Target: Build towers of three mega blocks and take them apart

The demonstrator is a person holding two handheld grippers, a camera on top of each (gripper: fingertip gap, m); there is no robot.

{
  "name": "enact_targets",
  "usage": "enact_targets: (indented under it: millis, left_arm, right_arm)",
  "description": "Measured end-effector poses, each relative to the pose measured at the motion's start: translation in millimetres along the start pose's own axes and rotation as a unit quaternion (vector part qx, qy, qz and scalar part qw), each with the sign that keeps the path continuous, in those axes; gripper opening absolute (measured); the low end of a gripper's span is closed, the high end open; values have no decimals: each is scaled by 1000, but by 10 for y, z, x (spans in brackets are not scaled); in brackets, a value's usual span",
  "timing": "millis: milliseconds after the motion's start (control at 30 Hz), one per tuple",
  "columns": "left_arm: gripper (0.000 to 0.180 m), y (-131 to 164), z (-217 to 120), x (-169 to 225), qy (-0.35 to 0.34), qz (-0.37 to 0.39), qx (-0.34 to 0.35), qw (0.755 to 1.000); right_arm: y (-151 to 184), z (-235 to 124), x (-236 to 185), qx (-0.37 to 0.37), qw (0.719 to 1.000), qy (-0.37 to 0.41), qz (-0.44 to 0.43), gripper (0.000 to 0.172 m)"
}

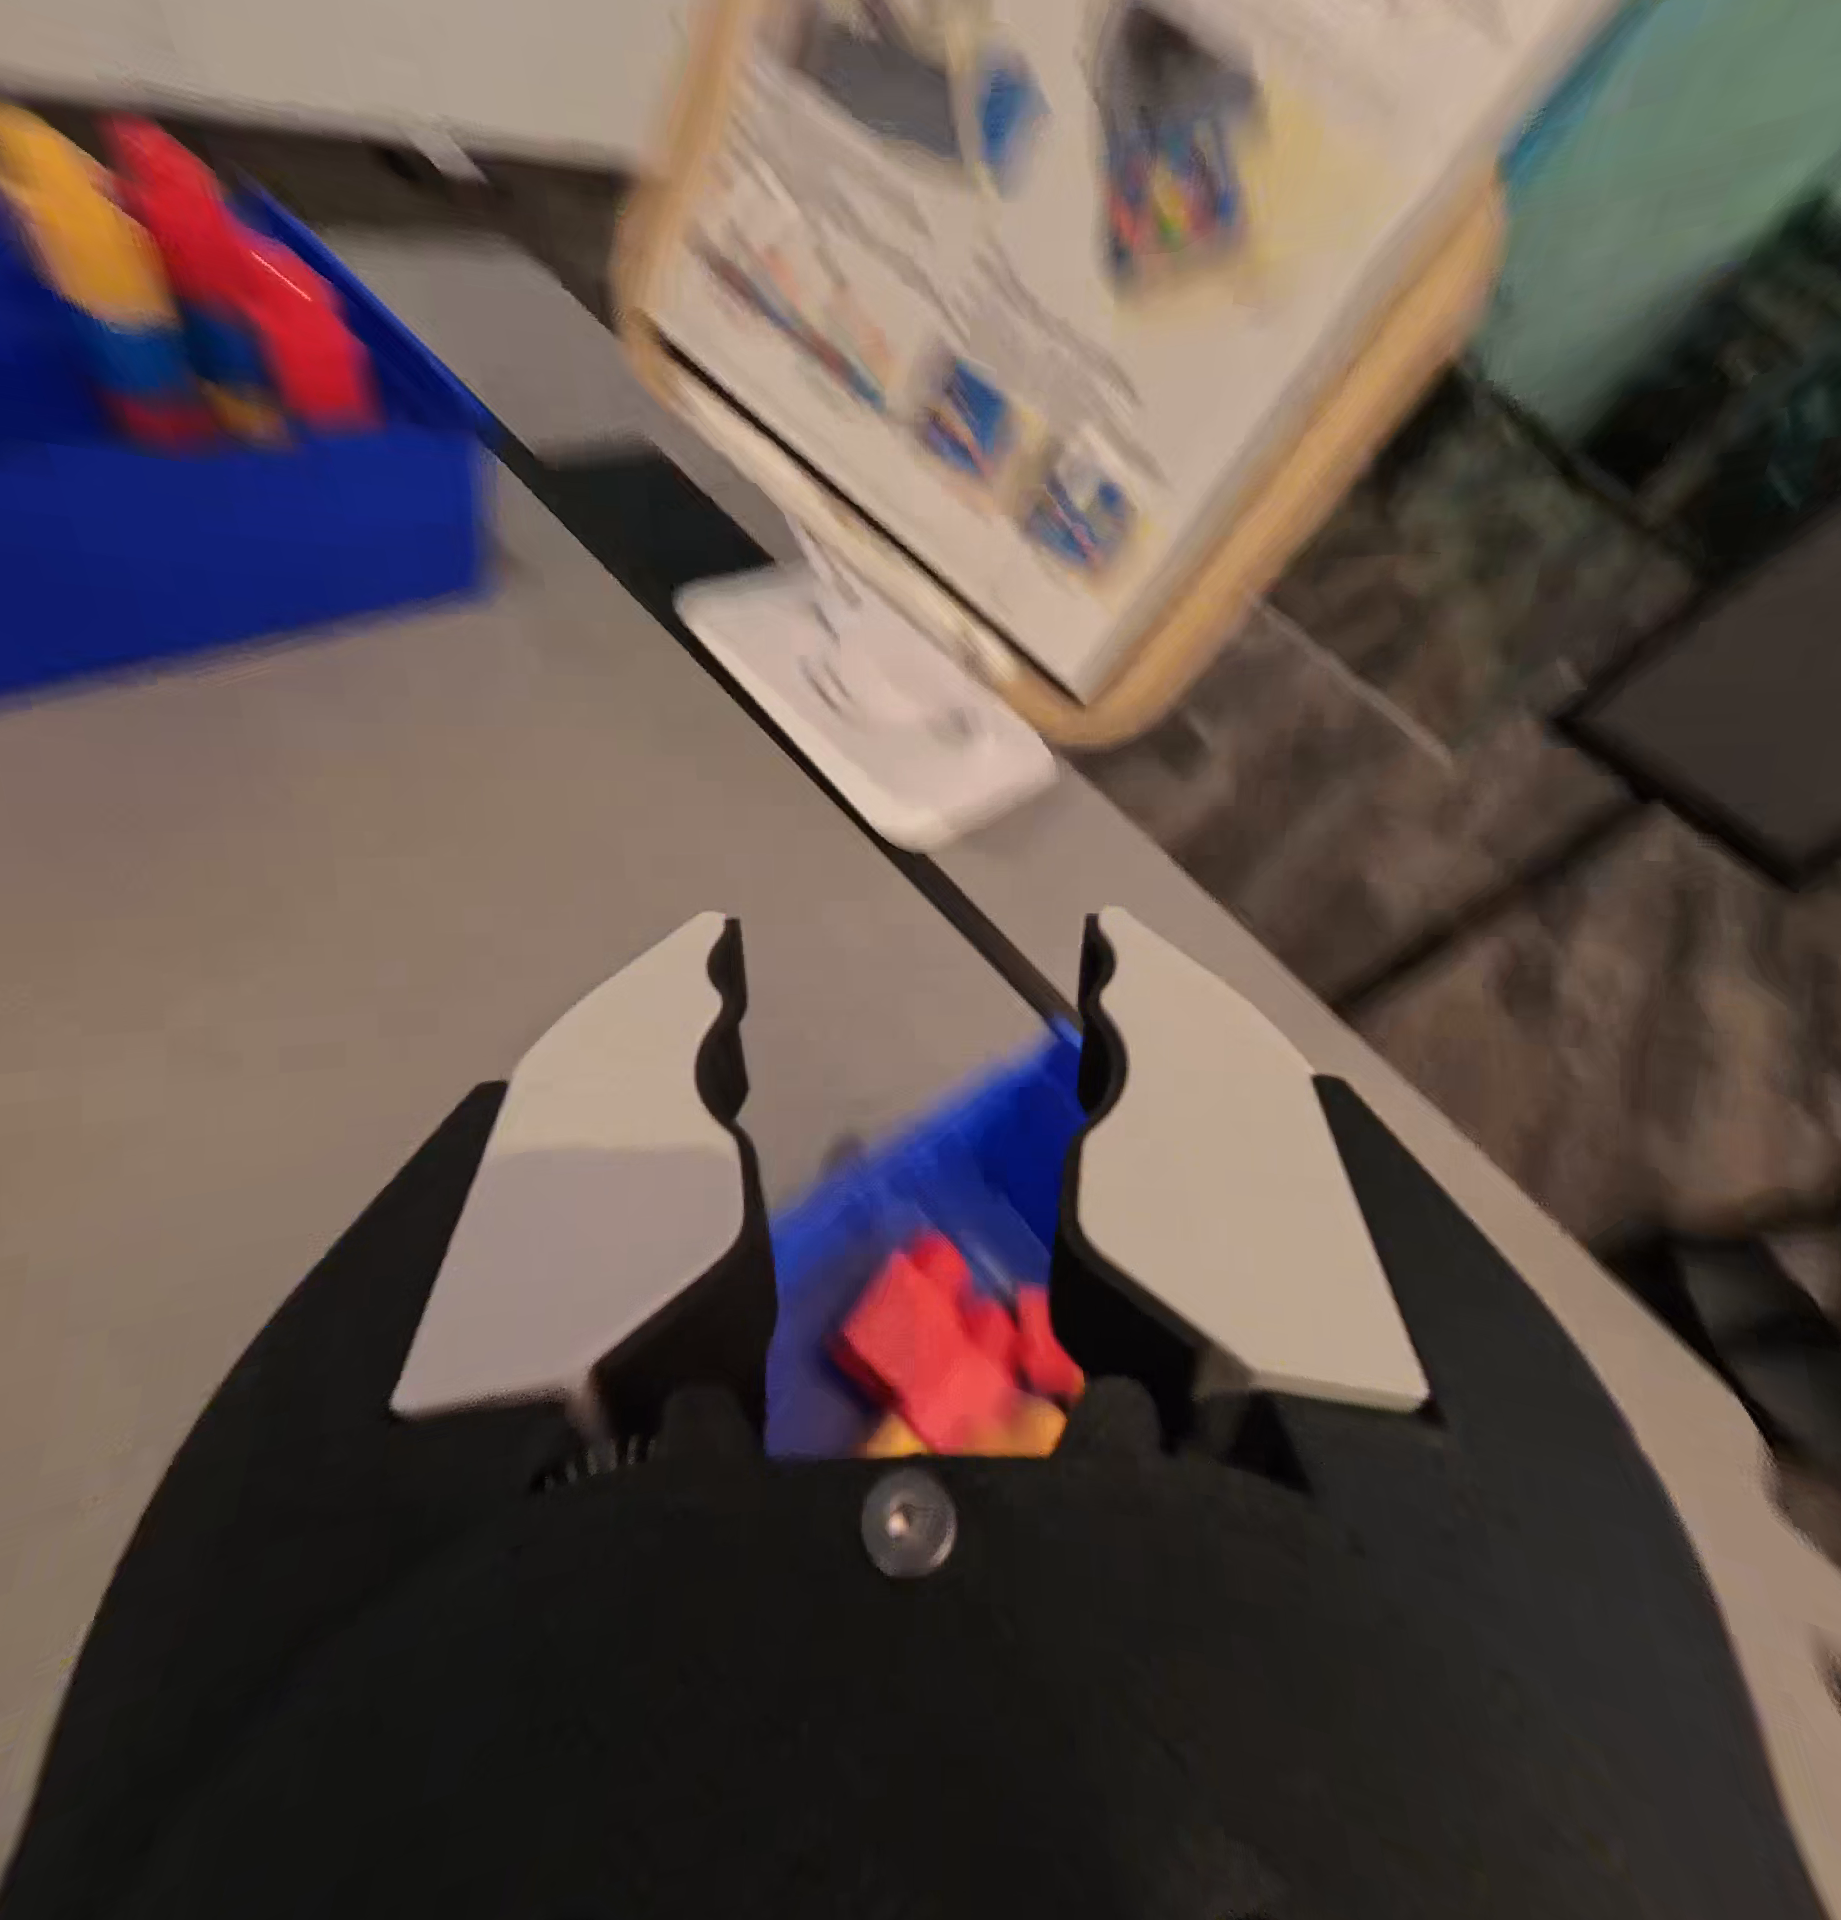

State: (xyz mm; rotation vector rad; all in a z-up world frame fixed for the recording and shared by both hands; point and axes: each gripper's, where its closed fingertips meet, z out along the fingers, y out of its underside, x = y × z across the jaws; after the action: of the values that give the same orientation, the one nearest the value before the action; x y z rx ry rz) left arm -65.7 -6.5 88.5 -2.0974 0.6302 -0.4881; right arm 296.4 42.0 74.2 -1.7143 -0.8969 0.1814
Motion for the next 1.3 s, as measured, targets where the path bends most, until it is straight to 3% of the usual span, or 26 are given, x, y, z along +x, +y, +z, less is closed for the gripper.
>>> enact_targets:
  millis: [33,133,233,367,400,467,500,633,767,833,900,1000,1300]
  left_arm:
    - [46,-71,-32,187,31,20,17,999]
    - [45,-178,9,659,114,55,37,991]
    - [45,-122,149,1081,200,85,11,976]
    - [45,-44,263,1479,273,120,-14,955]
    - [45,-31,275,1549,285,126,-17,950]
    - [45,-24,299,1642,299,145,-15,943]
    - [45,-39,309,1670,299,160,-7,940]
    - [48,-161,421,1672,270,212,50,938]
    - [69,-217,623,1704,270,214,81,935]
    - [61,-272,710,1745,283,198,95,934]
    - [41,-337,698,1851,332,170,126,919]
    - [41,-352,745,1856,358,137,122,916]
    - [40,-417,731,1780,338,127,129,923]
  right_arm:
    - [-266,52,-277,47,998,-40,-7,63]
    - [-870,122,-1410,170,957,-232,-29,70]
    - [-938,219,-2199,177,916,-359,-32,81]
    - [-844,344,-2462,159,872,-459,61,83]
    - [-816,365,-2486,147,857,-485,91,75]
    - [-773,298,-2545,140,818,-546,112,39]
    - [-766,298,-2534,142,812,-553,117,38]
    - [-776,316,-2360,159,840,-511,93,37]
    - [-910,273,-2131,190,854,-470,119,37]
    - [-867,294,-2097,180,867,-453,101,37]
    - [-853,326,-2053,181,879,-432,90,37]
    - [-824,347,-2033,174,883,-426,88,38]
    - [-791,371,-2015,144,885,-430,108,38]
